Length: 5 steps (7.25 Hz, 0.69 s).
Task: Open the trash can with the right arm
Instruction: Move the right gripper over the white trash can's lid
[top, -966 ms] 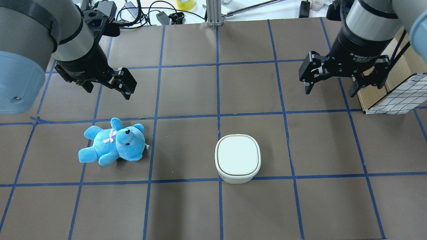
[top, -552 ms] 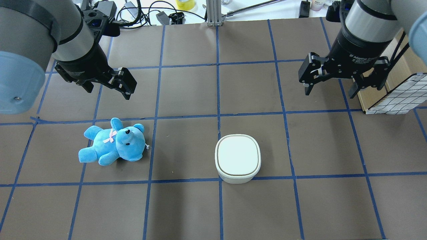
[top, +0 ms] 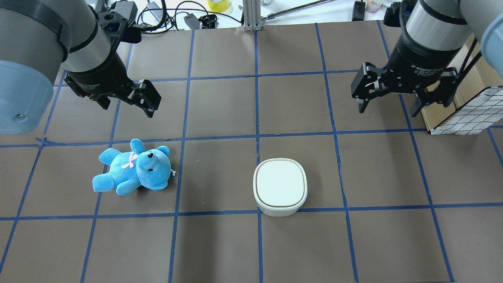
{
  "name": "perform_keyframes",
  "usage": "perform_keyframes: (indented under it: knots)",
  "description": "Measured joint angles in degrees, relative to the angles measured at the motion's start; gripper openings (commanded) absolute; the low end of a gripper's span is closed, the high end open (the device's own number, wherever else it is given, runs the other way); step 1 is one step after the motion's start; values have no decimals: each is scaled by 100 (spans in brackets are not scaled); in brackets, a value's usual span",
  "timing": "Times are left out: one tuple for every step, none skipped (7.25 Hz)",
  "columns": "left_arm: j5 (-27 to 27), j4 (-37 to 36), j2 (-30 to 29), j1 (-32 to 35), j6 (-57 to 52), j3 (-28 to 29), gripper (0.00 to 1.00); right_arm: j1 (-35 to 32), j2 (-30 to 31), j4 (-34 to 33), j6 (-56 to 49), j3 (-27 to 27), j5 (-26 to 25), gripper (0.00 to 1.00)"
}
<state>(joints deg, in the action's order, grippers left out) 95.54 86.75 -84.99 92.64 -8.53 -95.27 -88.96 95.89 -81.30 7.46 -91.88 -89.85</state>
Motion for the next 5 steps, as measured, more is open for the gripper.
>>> perform_keyframes:
  knots:
    - [0,0,0,0,0,0,100,-28,9,0,58,-25,19,84]
    - [0,0,0,0,0,0,100,-113,15,-3,163,-82,24,60]
    - [0,0,0,0,0,0,100,-219,10,-9,250,-135,18,50]
    - [0,0,0,0,0,0,100,-296,-2,-11,290,-189,32,39]
    - [0,0,0,0,0,0,100,-358,-8,-38,307,-277,80,29]
